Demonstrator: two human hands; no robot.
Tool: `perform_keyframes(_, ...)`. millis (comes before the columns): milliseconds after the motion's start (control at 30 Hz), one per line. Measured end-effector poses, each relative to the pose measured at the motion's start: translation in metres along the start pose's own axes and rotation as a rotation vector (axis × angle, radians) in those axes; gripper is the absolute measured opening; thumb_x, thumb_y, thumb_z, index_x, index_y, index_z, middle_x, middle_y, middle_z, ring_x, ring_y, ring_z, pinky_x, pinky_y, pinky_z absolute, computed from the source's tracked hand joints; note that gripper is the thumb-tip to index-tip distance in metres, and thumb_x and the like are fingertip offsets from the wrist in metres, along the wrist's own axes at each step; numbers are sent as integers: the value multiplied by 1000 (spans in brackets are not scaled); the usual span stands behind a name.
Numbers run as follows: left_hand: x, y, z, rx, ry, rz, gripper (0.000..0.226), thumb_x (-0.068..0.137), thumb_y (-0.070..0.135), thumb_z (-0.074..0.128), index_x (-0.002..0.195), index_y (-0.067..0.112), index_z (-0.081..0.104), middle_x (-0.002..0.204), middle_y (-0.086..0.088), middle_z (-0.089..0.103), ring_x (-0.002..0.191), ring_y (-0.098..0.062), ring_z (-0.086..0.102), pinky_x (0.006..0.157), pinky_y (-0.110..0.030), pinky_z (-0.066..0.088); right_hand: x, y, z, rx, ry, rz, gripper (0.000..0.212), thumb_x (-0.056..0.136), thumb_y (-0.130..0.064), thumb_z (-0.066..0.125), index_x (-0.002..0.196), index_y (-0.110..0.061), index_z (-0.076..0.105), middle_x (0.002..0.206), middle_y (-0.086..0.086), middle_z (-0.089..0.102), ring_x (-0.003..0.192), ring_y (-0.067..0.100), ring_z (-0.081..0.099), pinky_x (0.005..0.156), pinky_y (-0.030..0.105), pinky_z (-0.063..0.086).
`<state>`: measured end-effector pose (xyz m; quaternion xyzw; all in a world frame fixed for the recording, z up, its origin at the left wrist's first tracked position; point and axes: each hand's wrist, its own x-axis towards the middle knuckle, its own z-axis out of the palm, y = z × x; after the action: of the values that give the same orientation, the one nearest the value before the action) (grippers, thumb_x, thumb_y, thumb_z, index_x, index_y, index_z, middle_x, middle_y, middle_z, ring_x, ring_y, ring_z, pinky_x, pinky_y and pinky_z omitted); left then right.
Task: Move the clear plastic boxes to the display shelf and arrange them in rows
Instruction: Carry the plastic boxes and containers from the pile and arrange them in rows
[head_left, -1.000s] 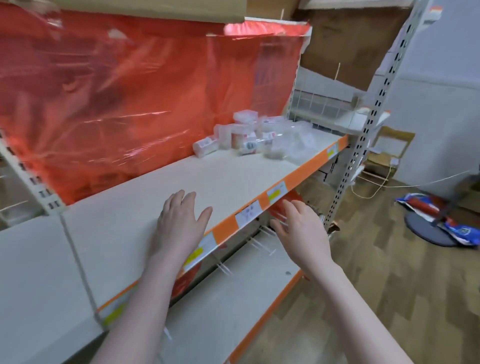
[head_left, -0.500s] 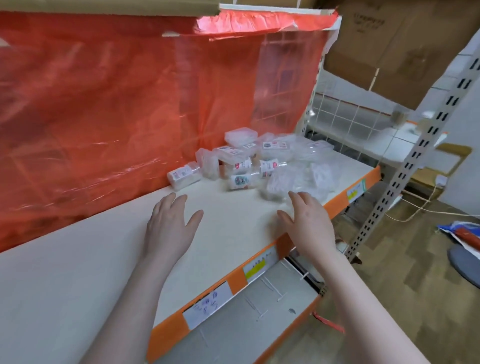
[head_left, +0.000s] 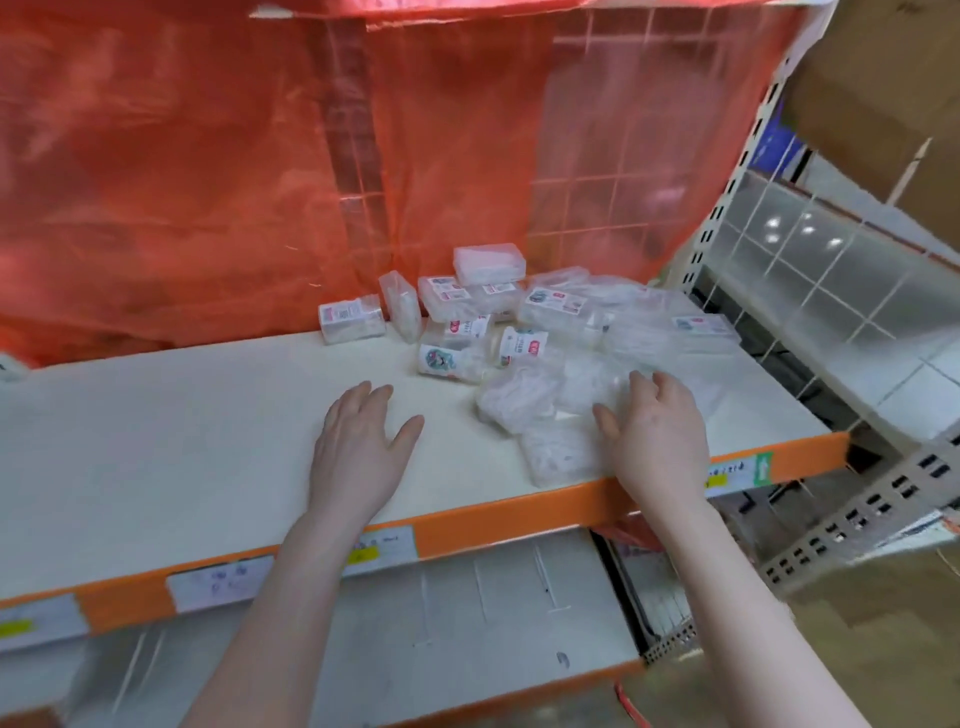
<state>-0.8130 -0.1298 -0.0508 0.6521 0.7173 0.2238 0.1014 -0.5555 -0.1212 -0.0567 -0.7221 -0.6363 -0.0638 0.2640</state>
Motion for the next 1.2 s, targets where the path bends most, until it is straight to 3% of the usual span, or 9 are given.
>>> perform_keyframes(133, -13, 19, 6, 5, -6, -25, 55, 94, 40, 49, 141, 12, 40, 151, -9, 32, 140, -22, 23, 112, -30, 17, 1, 6, 4, -7, -29, 7, 43, 70, -23, 78, 92, 9, 59, 101, 32, 55, 97, 46, 52, 79, 47, 46)
perform_keyframes(333, -13, 31, 6, -1, -10, -4, 55, 95, 40, 47, 142, 14, 38, 152, -7, 29, 141, -20, 21, 112, -30, 18, 6, 5, -3, -25, -84, 89, 46, 84, -32, 65, 112, 3, 54, 129, 26, 41, 112, 39, 38, 90, 41, 32)
perform_keyframes(600, -12, 35, 4, -16, -34, 38, 55, 96, 41, 46, 144, 16, 36, 153, -5, 28, 141, -18, 20, 112, -29, 18, 21, 6, -10, 0, -176, 174, 29, 78, -12, 61, 102, 2, 52, 114, 22, 44, 105, 37, 41, 80, 38, 36)
perform_keyframes(767, -7, 44, 2, -30, -9, 107, 53, 95, 40, 47, 141, 14, 40, 149, -5, 35, 138, -19, 26, 110, -28, 22, 19, 7, -6, -95, -91, 133, 33, 63, -12, 74, 85, 4, 54, 87, 27, 55, 83, 40, 52, 65, 38, 33)
perform_keyframes(900, -6, 57, 5, -40, -27, 169, 53, 96, 41, 45, 141, 16, 40, 149, -2, 34, 139, -17, 26, 110, -29, 23, 25, 7, -11, -217, -208, 163, 44, 78, -33, 67, 104, -3, 48, 108, 17, 53, 100, 34, 48, 78, 36, 39)
perform_keyframes(1200, 7, 88, 11, 36, -124, 247, 53, 96, 46, 42, 140, 16, 41, 138, -2, 46, 128, -20, 38, 100, -31, 33, 20, 19, -24, -111, -98, 105, 36, 82, -32, 63, 101, -5, 49, 101, 13, 55, 95, 30, 46, 70, 33, 32)
